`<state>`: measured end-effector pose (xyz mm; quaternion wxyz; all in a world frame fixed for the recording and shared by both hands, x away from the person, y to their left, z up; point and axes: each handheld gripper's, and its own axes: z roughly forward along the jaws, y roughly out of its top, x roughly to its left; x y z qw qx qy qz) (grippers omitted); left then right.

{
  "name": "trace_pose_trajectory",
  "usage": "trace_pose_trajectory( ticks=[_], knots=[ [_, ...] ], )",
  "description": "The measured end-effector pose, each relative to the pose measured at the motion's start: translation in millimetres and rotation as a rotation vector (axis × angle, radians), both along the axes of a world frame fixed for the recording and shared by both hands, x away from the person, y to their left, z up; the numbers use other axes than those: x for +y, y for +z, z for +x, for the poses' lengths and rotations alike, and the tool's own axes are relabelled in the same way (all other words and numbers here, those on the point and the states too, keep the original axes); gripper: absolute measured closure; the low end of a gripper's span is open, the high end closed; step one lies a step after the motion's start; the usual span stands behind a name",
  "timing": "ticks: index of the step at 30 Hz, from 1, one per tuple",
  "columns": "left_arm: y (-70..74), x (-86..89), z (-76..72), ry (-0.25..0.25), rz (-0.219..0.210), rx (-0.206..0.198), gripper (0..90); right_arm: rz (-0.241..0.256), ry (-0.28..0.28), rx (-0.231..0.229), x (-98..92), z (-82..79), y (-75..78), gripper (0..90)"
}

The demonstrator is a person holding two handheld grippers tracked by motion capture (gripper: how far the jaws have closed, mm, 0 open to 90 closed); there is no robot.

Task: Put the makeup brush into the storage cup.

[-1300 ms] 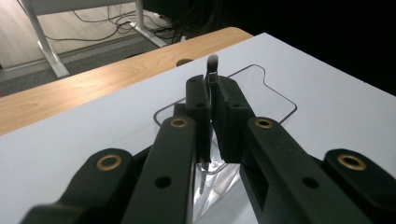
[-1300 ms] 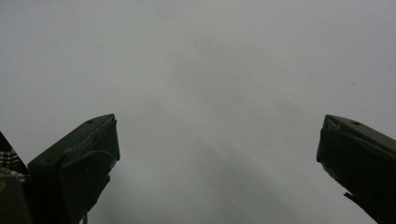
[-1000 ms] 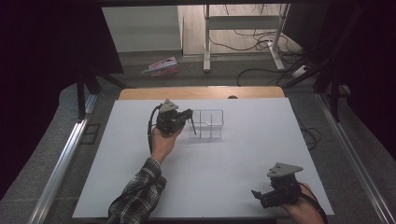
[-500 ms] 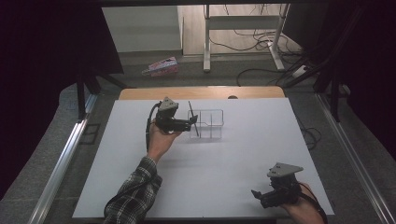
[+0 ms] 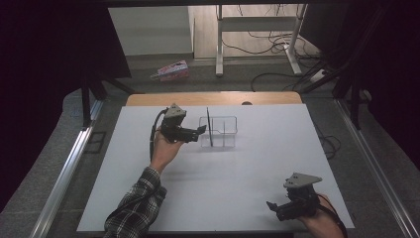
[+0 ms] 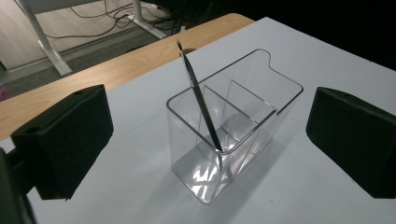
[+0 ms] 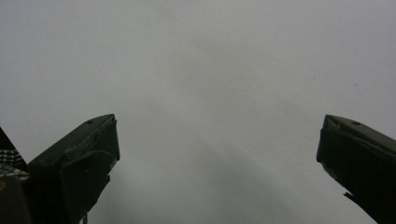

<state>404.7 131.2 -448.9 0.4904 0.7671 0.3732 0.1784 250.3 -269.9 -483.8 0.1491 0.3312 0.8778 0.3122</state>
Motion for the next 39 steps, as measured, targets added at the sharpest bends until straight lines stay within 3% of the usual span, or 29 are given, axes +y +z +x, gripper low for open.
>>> trace_pose_trajectory(
  ticks=[23,39],
  knots=[
    [1.5,9.4,-13.8,-0.052,0.098,0.010,0.1,0.001,-0.002,-0.007,-0.4,-0.4,1.3,0.0],
    [-4.7,24.5,-26.5,-0.044,0.081,0.039,0.1,0.004,-0.005,-0.009,-0.2,-0.6,1.9,0.0]
  ],
)
